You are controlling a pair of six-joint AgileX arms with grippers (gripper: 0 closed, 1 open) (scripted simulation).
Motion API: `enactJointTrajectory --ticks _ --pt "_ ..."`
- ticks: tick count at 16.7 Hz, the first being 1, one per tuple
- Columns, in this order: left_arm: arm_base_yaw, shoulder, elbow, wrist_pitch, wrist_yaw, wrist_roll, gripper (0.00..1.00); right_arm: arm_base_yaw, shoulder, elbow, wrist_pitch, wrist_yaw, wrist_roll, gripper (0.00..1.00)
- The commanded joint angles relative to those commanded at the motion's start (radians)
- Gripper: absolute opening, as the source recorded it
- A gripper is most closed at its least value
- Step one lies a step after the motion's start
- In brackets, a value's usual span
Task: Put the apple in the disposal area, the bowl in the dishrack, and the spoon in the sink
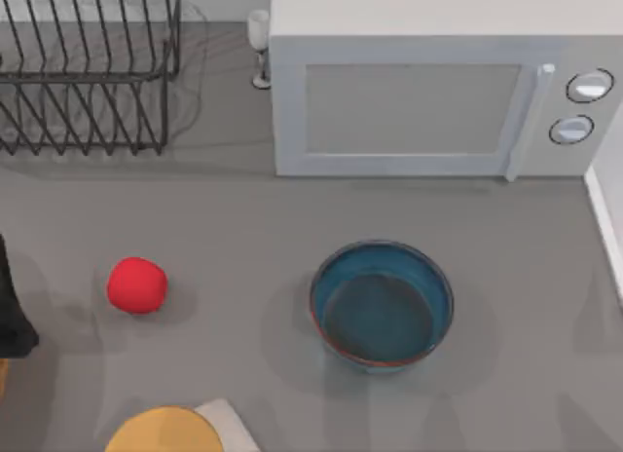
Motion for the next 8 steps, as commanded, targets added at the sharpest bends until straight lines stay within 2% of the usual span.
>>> enactJointTrajectory --ticks 4,8 --pt "-0.008 0.031 0.029 -0.022 0.001 -0.002 1.00 0.000 0.000 0.000 0.000 0.000 0.000 1.00" --pt "-0.048 0.220 0.191 -0.142 0.003 -0.011 1.00 0.000 0.000 0.000 0.000 0.000 0.000 1.00"
